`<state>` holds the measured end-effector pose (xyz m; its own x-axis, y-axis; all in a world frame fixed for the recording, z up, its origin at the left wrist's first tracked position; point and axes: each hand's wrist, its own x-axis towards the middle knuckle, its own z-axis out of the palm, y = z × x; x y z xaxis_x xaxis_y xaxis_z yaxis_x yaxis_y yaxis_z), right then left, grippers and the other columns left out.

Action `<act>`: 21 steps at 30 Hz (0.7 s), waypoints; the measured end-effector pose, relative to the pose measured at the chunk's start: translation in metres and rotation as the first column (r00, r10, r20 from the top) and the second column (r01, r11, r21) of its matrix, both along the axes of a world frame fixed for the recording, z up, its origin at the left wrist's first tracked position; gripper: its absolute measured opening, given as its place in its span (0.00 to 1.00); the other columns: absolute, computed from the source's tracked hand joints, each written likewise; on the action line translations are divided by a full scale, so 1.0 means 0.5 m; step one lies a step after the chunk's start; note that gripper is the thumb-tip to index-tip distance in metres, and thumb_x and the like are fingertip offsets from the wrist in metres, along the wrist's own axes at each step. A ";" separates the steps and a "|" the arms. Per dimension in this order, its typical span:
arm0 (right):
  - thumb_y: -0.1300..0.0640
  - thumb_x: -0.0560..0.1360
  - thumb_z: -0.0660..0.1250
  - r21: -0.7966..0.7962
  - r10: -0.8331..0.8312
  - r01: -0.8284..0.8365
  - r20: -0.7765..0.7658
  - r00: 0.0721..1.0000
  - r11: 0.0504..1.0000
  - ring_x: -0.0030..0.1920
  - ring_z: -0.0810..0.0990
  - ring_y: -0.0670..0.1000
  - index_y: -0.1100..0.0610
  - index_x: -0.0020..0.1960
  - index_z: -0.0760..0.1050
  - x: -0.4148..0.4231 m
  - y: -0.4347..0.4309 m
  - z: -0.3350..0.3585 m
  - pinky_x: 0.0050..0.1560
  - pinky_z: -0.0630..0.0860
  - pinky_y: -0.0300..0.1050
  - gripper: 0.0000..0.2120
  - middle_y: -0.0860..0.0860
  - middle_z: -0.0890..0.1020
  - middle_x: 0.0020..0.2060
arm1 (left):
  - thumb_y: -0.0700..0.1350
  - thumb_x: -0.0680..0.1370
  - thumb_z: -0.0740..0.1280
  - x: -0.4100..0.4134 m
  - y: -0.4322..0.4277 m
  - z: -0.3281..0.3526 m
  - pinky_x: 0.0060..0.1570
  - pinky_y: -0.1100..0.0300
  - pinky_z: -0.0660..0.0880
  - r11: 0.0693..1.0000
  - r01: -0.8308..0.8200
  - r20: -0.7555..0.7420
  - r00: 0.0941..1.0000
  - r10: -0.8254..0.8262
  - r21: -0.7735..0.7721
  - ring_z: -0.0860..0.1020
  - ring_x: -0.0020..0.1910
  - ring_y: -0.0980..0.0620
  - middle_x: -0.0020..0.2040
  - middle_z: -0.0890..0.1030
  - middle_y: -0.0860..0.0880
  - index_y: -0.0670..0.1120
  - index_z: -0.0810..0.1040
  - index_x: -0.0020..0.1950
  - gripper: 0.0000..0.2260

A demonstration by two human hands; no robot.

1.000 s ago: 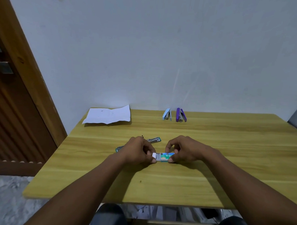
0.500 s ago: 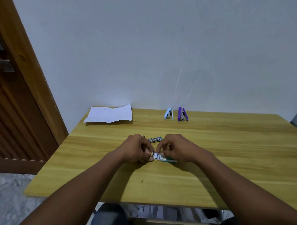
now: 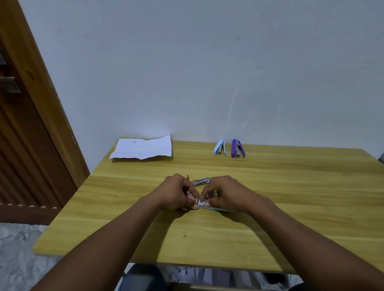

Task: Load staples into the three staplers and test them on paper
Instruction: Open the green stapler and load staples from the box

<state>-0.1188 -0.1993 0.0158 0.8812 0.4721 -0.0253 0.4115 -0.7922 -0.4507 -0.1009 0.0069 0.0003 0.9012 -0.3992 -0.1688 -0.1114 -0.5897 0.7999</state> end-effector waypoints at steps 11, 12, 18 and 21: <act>0.53 0.71 0.76 -0.013 0.025 -0.025 -0.042 0.999 1.000 0.44 0.80 0.49 0.50 0.44 0.84 0.011 0.002 0.006 0.46 0.79 0.53 0.03 0.47 0.84 0.42 | 0.36 0.67 0.81 -0.001 -0.002 0.000 0.36 0.62 0.79 1.000 -0.020 -0.028 0.999 0.020 -0.014 0.82 0.34 0.54 0.39 0.84 0.47 0.40 0.86 0.47 0.11; 0.54 0.72 0.76 0.005 0.020 -0.020 -0.047 0.999 1.000 0.44 0.80 0.49 0.51 0.43 0.83 0.009 0.000 0.004 0.46 0.79 0.53 0.02 0.47 0.84 0.41 | 0.36 0.67 0.81 -0.001 -0.003 0.000 0.36 0.62 0.79 1.000 -0.023 -0.031 0.999 0.022 -0.013 0.82 0.34 0.54 0.39 0.84 0.47 0.41 0.86 0.47 0.11; 0.55 0.71 0.77 0.106 0.006 0.002 -0.074 0.997 0.994 0.39 0.79 0.43 0.51 0.42 0.83 0.010 -0.001 0.000 0.42 0.77 0.45 0.03 0.45 0.84 0.38 | 0.37 0.67 0.82 0.001 -0.004 -0.001 0.36 0.61 0.79 1.000 -0.010 -0.024 1.000 0.010 -0.004 0.82 0.33 0.54 0.39 0.84 0.47 0.43 0.86 0.46 0.10; 0.56 0.72 0.76 0.140 -0.002 0.014 -0.082 0.997 0.990 0.34 0.77 0.38 0.51 0.41 0.83 0.010 0.001 0.000 0.37 0.73 0.37 0.03 0.44 0.84 0.36 | 0.37 0.67 0.81 0.001 -0.004 0.000 0.37 0.61 0.80 1.000 -0.012 -0.025 1.000 0.012 -0.001 0.82 0.33 0.54 0.39 0.84 0.47 0.43 0.86 0.46 0.10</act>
<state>-0.1138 -0.1989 0.0160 0.8826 0.4692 -0.0311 0.3629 -0.7217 -0.5895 -0.1002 0.0051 0.0001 0.9016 -0.3884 -0.1904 -0.0844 -0.5898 0.8032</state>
